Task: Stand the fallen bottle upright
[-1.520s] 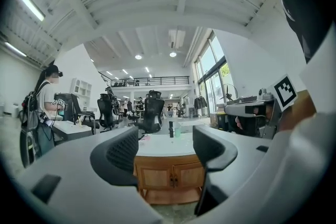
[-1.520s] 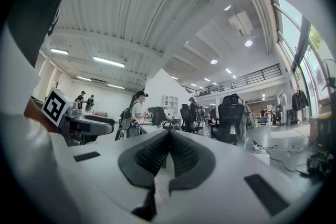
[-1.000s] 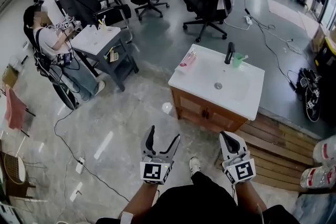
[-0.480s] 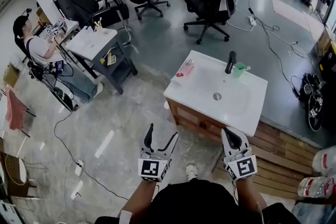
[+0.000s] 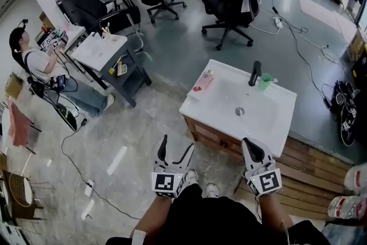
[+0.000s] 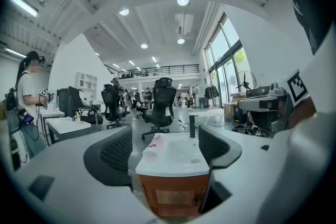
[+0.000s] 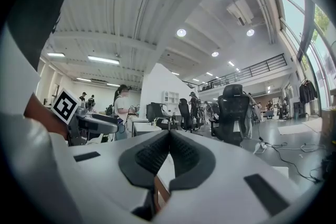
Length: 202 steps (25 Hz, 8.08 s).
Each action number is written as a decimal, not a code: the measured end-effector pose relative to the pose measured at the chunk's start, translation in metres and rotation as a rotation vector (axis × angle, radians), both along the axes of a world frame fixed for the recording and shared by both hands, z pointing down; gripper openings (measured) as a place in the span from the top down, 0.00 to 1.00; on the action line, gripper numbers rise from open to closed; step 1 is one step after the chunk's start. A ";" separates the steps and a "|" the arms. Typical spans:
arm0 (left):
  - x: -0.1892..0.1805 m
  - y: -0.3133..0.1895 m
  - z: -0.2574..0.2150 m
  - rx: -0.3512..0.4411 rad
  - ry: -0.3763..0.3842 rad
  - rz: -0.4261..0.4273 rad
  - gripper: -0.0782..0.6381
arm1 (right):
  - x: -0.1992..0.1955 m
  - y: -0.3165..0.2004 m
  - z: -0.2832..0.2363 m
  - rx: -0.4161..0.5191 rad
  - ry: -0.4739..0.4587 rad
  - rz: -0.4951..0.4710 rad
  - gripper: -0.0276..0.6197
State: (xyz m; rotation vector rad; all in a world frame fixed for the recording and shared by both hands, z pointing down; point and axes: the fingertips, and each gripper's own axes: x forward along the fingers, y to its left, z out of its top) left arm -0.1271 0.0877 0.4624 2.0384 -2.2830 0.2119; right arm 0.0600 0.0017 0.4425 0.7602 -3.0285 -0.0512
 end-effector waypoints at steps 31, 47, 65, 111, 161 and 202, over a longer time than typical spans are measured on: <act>-0.171 -0.255 0.072 -0.173 0.066 0.255 0.37 | -0.212 -0.211 0.036 -0.107 0.150 0.088 0.94; -0.181 -0.375 0.124 -0.341 0.056 0.367 0.37 | -0.214 -0.279 0.074 -0.199 0.224 0.143 0.94; -0.150 -0.452 0.221 -0.927 0.069 0.325 0.37 | -0.179 -0.330 0.076 -0.182 0.187 0.028 0.94; -0.134 -0.469 0.229 -0.746 0.080 0.284 0.45 | -0.164 -0.317 0.055 -0.106 0.017 0.053 0.94; -0.143 -0.558 0.134 0.061 -0.023 0.189 0.44 | -0.139 -0.307 0.095 -0.138 0.115 0.142 0.94; -0.102 -0.405 0.018 0.101 0.043 0.320 0.87 | -0.161 -0.303 0.037 -0.083 0.029 0.185 0.94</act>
